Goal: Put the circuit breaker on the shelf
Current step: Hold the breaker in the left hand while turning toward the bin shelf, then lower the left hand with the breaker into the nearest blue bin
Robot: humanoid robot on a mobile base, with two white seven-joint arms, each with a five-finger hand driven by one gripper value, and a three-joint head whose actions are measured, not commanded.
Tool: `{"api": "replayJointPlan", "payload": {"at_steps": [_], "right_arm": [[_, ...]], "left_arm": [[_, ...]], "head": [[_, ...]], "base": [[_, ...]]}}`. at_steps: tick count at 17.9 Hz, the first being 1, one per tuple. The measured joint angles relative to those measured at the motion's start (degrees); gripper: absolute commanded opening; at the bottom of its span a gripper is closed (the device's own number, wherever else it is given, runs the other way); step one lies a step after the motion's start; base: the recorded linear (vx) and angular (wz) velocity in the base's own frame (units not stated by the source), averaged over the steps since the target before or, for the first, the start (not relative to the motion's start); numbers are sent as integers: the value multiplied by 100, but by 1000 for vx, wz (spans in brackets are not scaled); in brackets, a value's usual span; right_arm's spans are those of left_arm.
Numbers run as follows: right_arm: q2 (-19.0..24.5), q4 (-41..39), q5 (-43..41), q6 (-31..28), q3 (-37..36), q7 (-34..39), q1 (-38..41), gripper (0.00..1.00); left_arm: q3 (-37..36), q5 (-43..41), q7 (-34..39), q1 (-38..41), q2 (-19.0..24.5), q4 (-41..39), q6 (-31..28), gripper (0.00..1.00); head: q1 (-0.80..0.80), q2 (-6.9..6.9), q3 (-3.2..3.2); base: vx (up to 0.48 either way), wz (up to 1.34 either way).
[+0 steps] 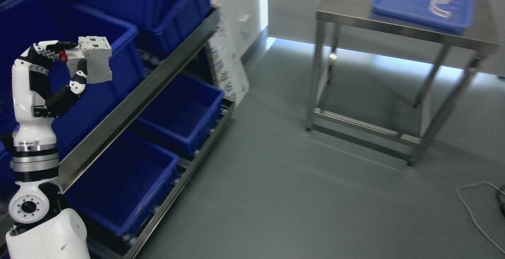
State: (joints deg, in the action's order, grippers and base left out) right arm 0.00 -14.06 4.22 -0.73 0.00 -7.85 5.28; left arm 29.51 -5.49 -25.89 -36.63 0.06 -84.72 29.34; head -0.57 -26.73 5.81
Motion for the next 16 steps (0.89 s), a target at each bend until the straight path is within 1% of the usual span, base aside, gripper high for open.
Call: {"api": "replayJointPlan", "payload": {"at_steps": [6, 9, 11, 13, 16], "right_arm": [[0, 0, 0, 0, 0, 0, -2, 100], [0, 0, 0, 0, 0, 0, -2, 100], [0, 0, 0, 0, 0, 0, -2, 100], [0, 0, 0, 0, 0, 0, -2, 100], [0, 0, 0, 0, 0, 0, -2, 100]], "left_arm": [[-227, -7, 0, -440, -2, -215, -1, 16], [-346, -174, -19, -703, -2, -259, -171, 16], [-464, -389, -384, -787, 92, -229, -355, 17], [-625, -587, -786, -861, 274, -128, -622, 17], [-882, -1055, -1050, -1152, 554, 267, -889, 17]], "head": [[0, 0, 0], [0, 0, 0], [0, 0, 0], [0, 0, 0], [0, 0, 0]], "base": [[-26, 1216], [81, 863], [133, 640], [115, 517], [101, 335]]}}
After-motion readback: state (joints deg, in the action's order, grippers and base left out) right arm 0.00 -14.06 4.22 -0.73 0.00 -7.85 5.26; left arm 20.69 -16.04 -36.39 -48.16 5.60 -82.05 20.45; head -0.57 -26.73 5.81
